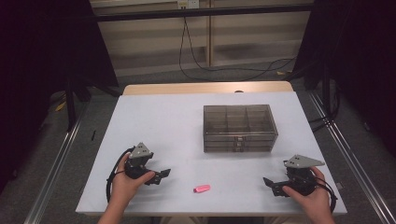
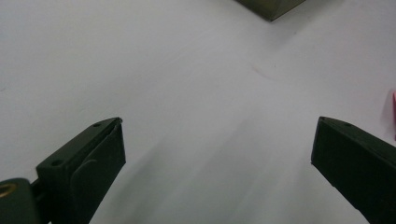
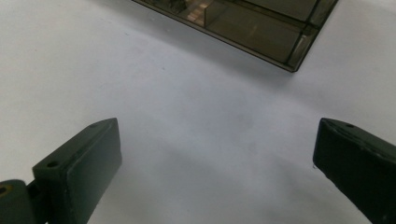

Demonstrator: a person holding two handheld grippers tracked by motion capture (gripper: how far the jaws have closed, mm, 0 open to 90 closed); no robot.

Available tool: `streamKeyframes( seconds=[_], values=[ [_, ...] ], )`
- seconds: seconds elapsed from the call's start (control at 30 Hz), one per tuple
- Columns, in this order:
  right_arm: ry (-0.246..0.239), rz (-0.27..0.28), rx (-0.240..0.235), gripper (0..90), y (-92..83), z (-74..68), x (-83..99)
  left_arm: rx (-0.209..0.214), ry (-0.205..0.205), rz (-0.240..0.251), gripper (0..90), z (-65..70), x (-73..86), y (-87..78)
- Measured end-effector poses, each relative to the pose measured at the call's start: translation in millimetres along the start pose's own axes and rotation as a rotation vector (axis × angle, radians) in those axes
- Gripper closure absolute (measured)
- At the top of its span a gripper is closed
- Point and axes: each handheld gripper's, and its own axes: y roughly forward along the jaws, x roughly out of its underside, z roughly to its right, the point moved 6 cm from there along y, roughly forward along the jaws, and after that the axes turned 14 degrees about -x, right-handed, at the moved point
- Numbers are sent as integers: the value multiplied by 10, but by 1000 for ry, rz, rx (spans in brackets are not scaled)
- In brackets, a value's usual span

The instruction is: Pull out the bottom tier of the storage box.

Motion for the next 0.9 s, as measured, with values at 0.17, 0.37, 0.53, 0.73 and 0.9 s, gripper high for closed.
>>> streamKeyframes(
  seconds=[0.17,0.37,0.53,0.73,0.9],
  values=[
    [-4,0,6,10,26,-29,-22,15,2,-2,28,20,4,-20],
    [2,-1,3,11,71,-65,-46,29,-17,-7,13,14,25,-36],
    [-6,-6,1,11,117,-113,-90,30,-2,-3,13,5,20,-49],
    [-6,-5,5,13,147,-153,-145,32,1,0,13,6,11,-56],
    [-9,-9,9,14,166,-174,-172,30,7,-4,13,2,12,-58]
  ],
)
